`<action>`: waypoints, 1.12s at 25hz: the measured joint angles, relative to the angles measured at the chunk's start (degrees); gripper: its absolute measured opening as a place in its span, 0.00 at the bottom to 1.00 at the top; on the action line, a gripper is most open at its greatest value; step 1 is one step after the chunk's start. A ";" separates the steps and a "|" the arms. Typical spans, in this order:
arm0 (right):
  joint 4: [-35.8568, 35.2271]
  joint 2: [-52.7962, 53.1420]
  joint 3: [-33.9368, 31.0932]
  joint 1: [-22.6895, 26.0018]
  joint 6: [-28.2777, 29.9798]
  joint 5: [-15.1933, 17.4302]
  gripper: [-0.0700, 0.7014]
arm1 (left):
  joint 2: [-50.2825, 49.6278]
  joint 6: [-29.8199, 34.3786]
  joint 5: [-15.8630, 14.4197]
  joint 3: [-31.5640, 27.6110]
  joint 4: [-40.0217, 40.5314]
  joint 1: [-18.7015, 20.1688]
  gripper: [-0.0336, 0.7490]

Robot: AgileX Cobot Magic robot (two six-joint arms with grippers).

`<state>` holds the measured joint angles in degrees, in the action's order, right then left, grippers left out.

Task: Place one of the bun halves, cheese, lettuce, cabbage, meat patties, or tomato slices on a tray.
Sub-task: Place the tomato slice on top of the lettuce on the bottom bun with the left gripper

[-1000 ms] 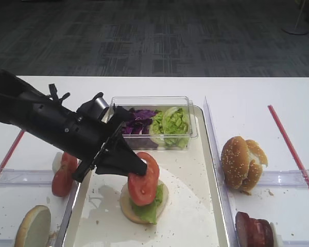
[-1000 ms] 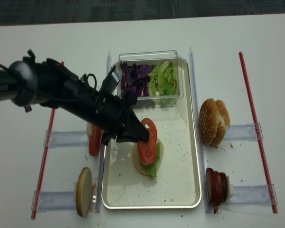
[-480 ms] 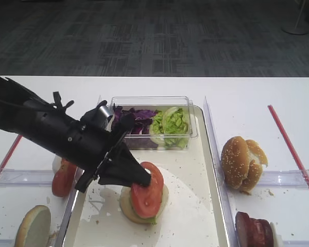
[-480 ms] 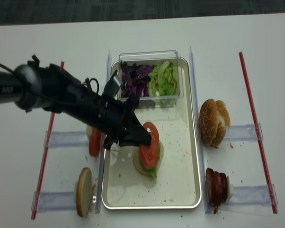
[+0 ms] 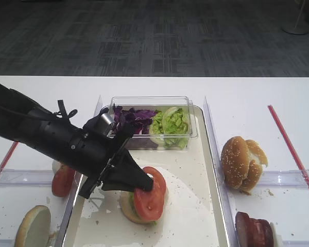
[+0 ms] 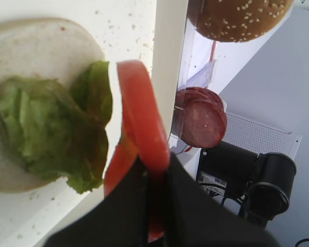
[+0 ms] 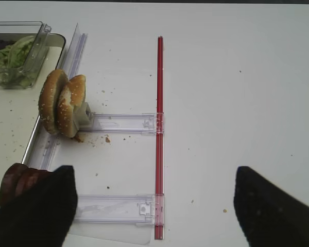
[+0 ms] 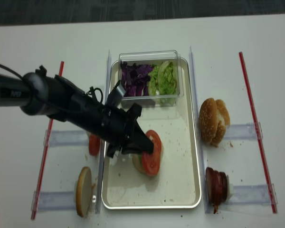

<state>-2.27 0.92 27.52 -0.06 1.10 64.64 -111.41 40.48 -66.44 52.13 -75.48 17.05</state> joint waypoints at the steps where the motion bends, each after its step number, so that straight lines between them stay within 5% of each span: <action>1: 0.00 0.00 0.00 0.00 0.00 0.00 0.91 | -0.12 0.38 -0.01 0.00 -0.22 0.00 0.05; 28: 0.00 0.00 0.00 0.00 0.00 0.00 0.91 | -0.90 2.10 0.03 0.00 0.08 -0.76 0.05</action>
<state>-2.27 0.92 27.52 -0.06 1.10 64.64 -112.31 42.59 -66.41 52.13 -75.40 16.29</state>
